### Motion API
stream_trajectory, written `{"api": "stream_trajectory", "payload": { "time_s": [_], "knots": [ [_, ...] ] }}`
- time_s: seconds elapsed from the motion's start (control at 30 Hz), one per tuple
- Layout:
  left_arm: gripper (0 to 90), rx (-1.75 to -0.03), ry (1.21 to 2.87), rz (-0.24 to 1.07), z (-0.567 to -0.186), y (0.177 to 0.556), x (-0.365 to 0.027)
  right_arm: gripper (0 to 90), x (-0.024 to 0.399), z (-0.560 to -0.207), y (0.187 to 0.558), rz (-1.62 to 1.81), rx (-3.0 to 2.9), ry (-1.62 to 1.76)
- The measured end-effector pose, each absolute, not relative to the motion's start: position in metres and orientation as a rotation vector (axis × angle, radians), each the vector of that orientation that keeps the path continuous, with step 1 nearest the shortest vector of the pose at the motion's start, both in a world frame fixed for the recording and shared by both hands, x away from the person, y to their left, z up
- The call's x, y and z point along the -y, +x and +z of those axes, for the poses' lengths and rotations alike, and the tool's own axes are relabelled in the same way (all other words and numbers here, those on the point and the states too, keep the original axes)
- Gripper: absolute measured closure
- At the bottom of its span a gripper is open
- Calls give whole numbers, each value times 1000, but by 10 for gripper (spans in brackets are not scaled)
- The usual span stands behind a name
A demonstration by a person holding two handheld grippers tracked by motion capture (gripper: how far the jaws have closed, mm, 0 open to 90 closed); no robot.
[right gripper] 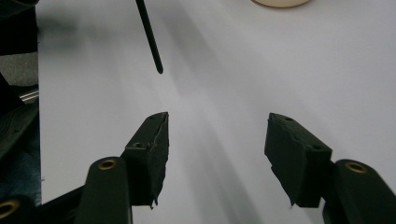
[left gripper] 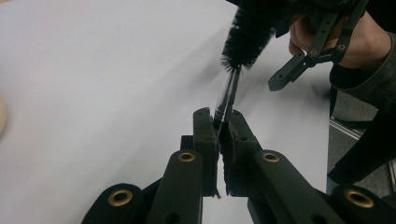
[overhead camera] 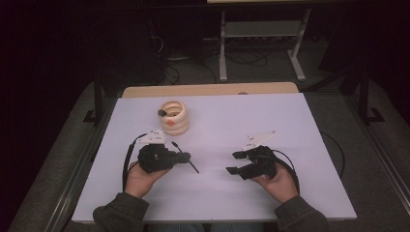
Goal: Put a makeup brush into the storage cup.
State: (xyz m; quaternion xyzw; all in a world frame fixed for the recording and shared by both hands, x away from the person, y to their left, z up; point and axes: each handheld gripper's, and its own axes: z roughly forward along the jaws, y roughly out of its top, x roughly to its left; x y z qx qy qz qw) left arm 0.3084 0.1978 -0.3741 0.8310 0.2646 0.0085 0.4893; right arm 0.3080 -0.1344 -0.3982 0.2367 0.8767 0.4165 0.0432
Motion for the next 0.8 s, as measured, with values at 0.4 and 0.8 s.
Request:
{"api": "stream_trajectory", "payload": {
  "time_s": [0.4, 0.8],
  "knots": [
    [850, -672, 2026, 36, -367, 318, -206, 348, 159, -402, 305, 1265, -2639, 793],
    [850, -710, 2042, 66, -352, 327, -214, 290, 178, -400, 303, 1278, -2588, 842]
  ]
}}
